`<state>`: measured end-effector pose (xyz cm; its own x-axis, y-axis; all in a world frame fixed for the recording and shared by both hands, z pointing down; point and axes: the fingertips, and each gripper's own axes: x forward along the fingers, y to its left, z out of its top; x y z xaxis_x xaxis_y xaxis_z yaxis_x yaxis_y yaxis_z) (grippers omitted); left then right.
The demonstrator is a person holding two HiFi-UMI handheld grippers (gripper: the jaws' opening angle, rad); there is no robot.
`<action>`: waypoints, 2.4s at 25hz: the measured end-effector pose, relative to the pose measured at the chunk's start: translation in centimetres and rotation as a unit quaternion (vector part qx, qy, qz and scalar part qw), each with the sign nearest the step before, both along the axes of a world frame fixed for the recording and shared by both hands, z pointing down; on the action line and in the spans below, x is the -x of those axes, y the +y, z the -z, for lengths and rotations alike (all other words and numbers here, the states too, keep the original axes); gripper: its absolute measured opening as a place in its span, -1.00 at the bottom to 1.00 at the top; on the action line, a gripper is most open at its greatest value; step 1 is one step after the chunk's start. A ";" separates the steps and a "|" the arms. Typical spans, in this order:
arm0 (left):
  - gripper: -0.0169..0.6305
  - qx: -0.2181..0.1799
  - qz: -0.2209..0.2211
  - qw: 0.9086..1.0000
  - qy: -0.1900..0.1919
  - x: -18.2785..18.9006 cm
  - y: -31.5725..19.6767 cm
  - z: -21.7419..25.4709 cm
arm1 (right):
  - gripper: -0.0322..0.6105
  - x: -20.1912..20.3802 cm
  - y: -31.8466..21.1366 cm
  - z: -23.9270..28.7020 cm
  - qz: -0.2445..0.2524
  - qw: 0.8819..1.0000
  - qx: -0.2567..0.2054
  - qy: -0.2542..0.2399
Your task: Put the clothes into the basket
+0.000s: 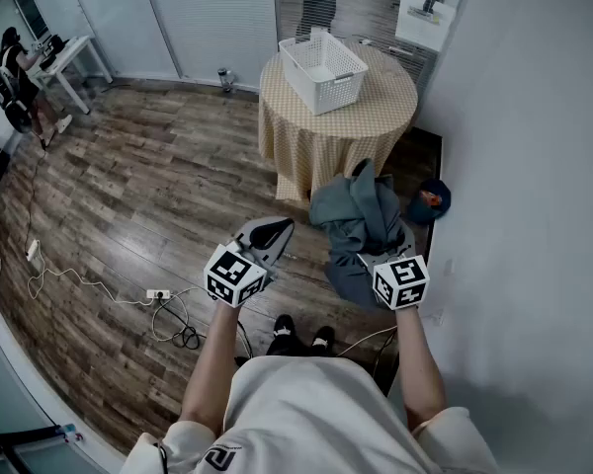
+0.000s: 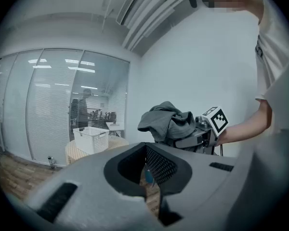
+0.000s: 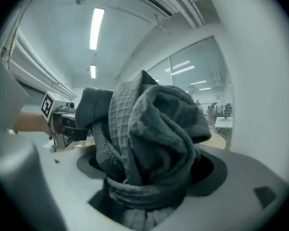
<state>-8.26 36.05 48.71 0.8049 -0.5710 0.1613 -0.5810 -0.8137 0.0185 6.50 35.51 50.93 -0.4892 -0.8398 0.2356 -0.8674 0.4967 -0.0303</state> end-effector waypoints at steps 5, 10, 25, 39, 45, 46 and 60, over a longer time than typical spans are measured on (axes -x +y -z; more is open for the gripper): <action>-0.91 -0.010 0.013 1.000 0.007 0.1 0.2 0.7 | 0.47 -0.4 0.4 0.0 -0.004 1.000 0.004 -0.009; -0.91 -0.008 0.012 1.000 0.002 -0.6 0.7 0.5 | 0.47 -1.1 1.0 0.0 -0.001 1.000 0.002 -0.007; -0.91 -0.012 0.044 0.999 -0.008 -1.7 -0.7 0.1 | 0.47 -5.8 2.0 -0.2 0.019 0.999 0.012 -0.044; -0.91 -0.024 0.011 1.000 -0.013 -4.8 -8.2 -0.8 | 0.47 -6.8 -5.6 -1.2 0.012 0.999 0.007 -0.049; -0.91 -0.018 -0.015 1.000 -0.017 -6.2 -13.5 -0.6 | 0.47 -6.5 -12.0 -1.8 0.002 0.999 0.018 -0.044; -0.91 -0.020 -0.019 0.999 -0.019 -6.4 -14.3 -0.2 | 0.47 -6.3 -13.0 -1.5 0.003 0.999 0.018 -0.045; -0.91 -0.019 -0.044 0.999 -0.023 -4.8 -25.6 0.9 | 0.47 -3.3 -23.8 0.1 0.002 0.999 0.011 -0.046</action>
<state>-3.43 10.49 47.77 0.8449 -0.5043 0.1784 -0.5060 -0.8617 -0.0392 9.79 11.68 50.87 -0.5125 -0.8330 0.2085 -0.8587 0.4982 -0.1203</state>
